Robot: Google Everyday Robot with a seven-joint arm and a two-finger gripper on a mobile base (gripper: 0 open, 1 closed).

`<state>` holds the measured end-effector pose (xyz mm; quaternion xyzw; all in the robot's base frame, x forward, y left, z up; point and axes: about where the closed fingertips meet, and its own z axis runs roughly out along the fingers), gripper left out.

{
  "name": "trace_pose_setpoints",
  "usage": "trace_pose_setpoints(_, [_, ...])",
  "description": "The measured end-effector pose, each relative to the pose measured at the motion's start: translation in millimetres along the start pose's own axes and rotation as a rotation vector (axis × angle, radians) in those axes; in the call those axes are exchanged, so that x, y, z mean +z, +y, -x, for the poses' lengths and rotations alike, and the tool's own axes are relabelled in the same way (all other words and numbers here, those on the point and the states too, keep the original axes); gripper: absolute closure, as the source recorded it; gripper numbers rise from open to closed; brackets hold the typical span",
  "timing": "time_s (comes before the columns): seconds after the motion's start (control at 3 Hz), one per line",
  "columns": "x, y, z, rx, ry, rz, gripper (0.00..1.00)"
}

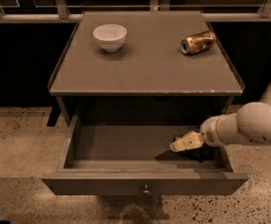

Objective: Place rxbar blueberry into top drawer

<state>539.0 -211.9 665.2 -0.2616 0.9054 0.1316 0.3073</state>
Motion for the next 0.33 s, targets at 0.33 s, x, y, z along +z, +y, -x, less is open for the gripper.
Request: trace_pose_setpoints(0.33, [0.0, 0.0, 0.0, 0.0, 0.0, 0.0, 0.0])
